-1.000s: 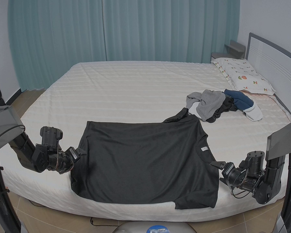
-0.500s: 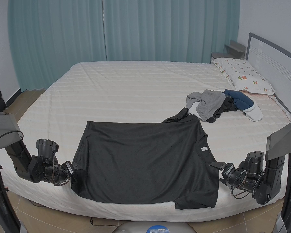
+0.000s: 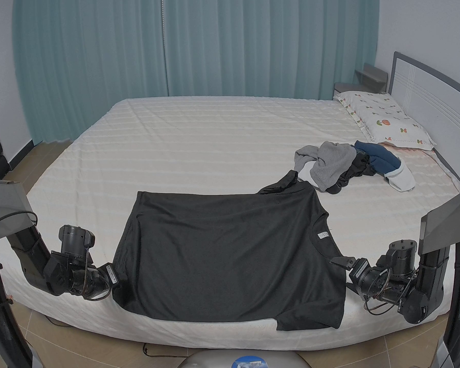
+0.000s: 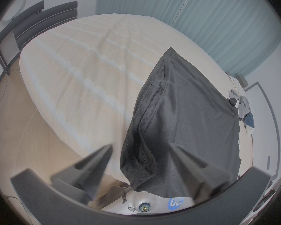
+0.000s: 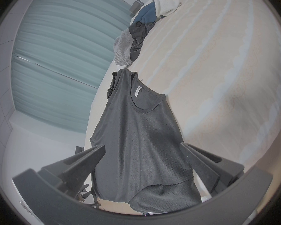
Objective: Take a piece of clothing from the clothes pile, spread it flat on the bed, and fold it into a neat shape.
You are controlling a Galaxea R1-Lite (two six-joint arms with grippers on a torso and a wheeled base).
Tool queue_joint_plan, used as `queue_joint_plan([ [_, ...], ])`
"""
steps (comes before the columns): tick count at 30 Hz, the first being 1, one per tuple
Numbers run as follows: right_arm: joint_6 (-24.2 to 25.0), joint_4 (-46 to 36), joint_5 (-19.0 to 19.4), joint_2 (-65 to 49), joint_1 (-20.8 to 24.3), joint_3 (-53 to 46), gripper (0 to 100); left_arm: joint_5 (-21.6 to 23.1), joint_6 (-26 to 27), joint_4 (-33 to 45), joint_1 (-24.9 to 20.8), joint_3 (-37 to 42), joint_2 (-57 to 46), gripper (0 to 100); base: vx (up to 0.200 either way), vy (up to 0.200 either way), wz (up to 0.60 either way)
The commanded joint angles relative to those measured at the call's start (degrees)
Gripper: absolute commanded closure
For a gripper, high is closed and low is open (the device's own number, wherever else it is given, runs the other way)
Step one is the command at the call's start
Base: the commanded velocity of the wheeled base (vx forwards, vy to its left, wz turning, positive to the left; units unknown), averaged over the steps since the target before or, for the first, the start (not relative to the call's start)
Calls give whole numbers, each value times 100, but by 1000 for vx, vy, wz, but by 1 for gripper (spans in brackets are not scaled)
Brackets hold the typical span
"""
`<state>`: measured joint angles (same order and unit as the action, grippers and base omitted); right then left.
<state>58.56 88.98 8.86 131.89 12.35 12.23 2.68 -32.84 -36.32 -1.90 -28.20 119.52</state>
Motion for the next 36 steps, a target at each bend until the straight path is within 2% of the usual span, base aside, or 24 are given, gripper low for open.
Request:
queue_joint_plan([
  [1,6,49,1,12,-4,-1,0,-48,182,28,-3,42,116,100,0,0,0],
  [7,-3,49,1,12,-4,-1,0,-251,507,54,32,218,19,100,0,0,0],
  [13,6,49,1,-5,-4,-1,0,-699,1271,63,269,455,-157,100,0,0,0],
  [19,-3,49,1,3,-4,-1,0,-734,1482,90,401,508,-227,100,0,0,0],
  [25,6,49,1,-5,-4,-1,0,-567,1403,72,392,447,-385,100,0,0,0],
  [26,6,49,1,-5,-4,-1,0,-497,1403,63,392,455,-385,0,0,0,0],
  [31,6,49,1,3,-4,-1,0,-180,1219,54,348,455,-420,0,0,0,0],
  [32,6,49,1,3,-4,-1,0,31,1061,54,313,447,-420,0,0,0,0],
  [36,6,49,1,12,-4,-1,0,365,718,46,164,411,-403,0,0,0,0],
])
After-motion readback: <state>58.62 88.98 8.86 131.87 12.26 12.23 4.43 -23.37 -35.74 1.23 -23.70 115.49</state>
